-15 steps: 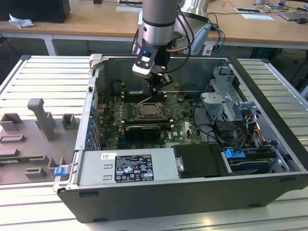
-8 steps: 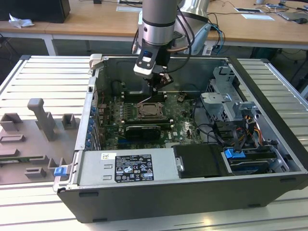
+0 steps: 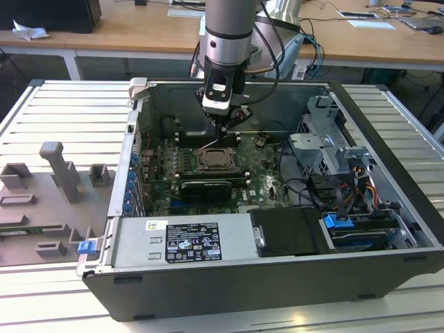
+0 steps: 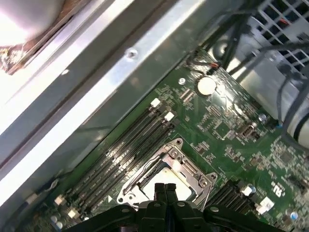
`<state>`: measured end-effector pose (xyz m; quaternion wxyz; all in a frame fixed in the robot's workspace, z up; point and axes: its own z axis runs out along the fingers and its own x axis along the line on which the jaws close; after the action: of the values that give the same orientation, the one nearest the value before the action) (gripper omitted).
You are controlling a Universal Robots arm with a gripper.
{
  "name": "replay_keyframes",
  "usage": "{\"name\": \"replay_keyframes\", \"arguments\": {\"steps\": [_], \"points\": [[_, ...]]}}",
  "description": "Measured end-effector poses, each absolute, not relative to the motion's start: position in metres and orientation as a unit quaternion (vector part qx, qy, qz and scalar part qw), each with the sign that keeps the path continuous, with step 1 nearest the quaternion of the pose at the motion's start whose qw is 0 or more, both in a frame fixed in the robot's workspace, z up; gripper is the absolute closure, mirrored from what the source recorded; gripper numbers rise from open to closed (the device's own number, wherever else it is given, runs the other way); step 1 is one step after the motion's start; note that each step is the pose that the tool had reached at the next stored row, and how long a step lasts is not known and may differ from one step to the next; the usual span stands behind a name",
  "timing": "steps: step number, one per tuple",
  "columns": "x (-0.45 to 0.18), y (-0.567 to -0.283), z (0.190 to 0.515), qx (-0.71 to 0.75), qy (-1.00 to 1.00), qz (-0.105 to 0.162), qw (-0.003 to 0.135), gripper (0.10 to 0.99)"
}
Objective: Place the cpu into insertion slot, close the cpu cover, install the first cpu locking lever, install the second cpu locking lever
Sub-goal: 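Install the first cpu locking lever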
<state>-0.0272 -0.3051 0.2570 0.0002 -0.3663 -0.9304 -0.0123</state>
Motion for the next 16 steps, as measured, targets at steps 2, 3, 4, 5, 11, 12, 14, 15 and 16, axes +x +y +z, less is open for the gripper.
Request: {"name": "replay_keyframes", "arguments": {"steps": [2,3,4,5,11,12,14,15,16], "points": [[-0.0272,-0.3052,0.2568,-0.332,-0.943,-0.012,0.001,0.98],[-0.0272,-0.3052,0.2567,-0.318,-0.948,-0.012,0.001,0.98],[-0.0272,-0.3051,0.2565,-0.3,-0.954,-0.012,0.001,0.98],[-0.0272,-0.3051,0.2561,-0.285,-0.958,-0.012,0.001,0.98],[-0.0271,-0.3051,0.2547,-0.215,-0.977,-0.012,0.002,0.98],[-0.0272,-0.3051,0.2547,-0.206,-0.979,-0.012,0.002,0.98],[-0.0272,-0.3052,0.2545,-0.183,-0.983,-0.012,0.002,0.98],[-0.0272,-0.3051,0.2545,-0.177,-0.984,-0.012,0.003,0.98],[-0.0272,-0.3051,0.2545,-0.167,-0.986,-0.012,0.003,0.98]]}}
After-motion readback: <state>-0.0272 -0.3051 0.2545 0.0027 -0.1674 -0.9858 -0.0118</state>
